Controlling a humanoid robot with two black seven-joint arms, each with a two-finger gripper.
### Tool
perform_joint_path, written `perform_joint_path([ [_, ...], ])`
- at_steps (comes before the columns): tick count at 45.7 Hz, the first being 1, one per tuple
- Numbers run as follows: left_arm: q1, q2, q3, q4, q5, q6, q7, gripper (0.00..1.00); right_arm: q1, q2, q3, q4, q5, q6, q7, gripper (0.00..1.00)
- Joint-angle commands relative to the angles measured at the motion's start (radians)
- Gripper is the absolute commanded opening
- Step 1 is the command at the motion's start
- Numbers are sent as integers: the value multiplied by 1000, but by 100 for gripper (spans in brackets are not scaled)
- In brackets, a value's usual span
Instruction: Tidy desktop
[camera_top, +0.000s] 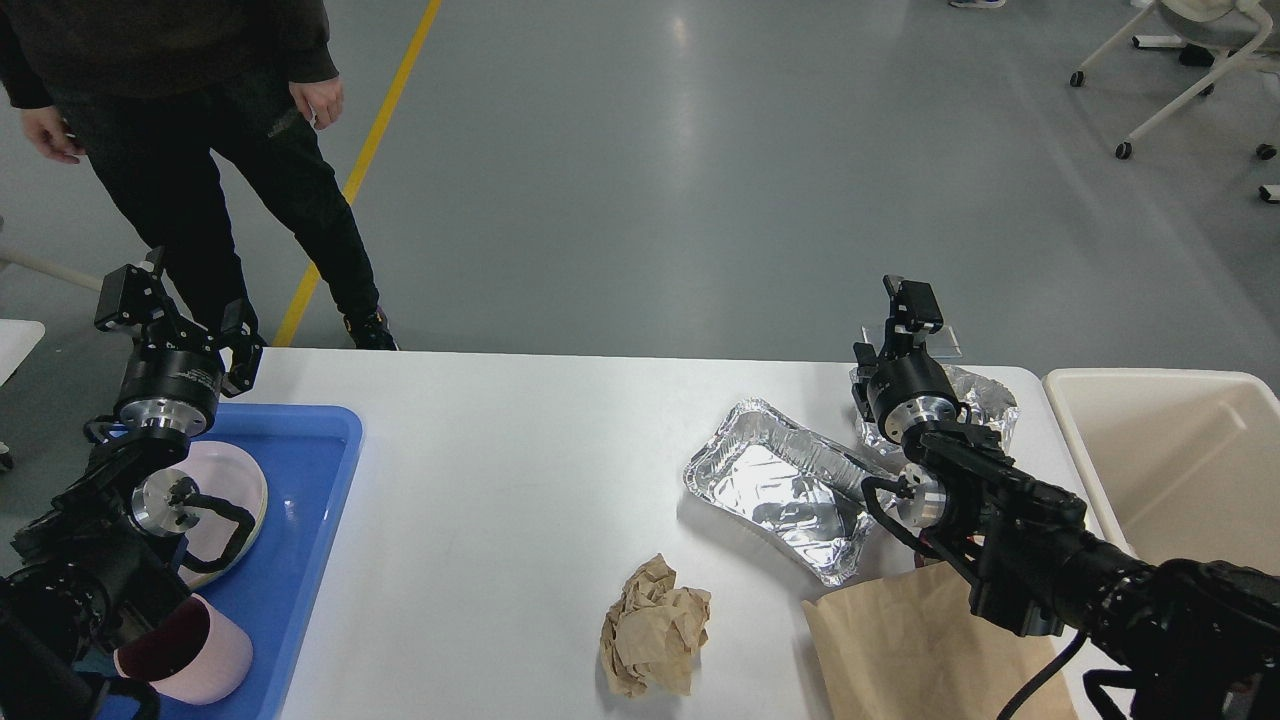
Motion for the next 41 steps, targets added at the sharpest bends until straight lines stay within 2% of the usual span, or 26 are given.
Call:
perform_joint_path([
  [1,0,0,1,0,0,0,0,96,-1,-22,2,0,0,1,0,100],
  [27,0,0,-1,0,0,0,0,96,62,-56,-14,2,-2,15,0,100],
  [32,0,0,-1,0,0,0,0,96,81,-98,-40,5,-2,15,-2,100],
  [37,0,0,-1,0,0,0,0,96,105,-127,-99,20,-8,27,-5,100],
  [41,0,0,-1,0,0,0,0,96,145,-128,-266,22,-20,35,-19,100],
])
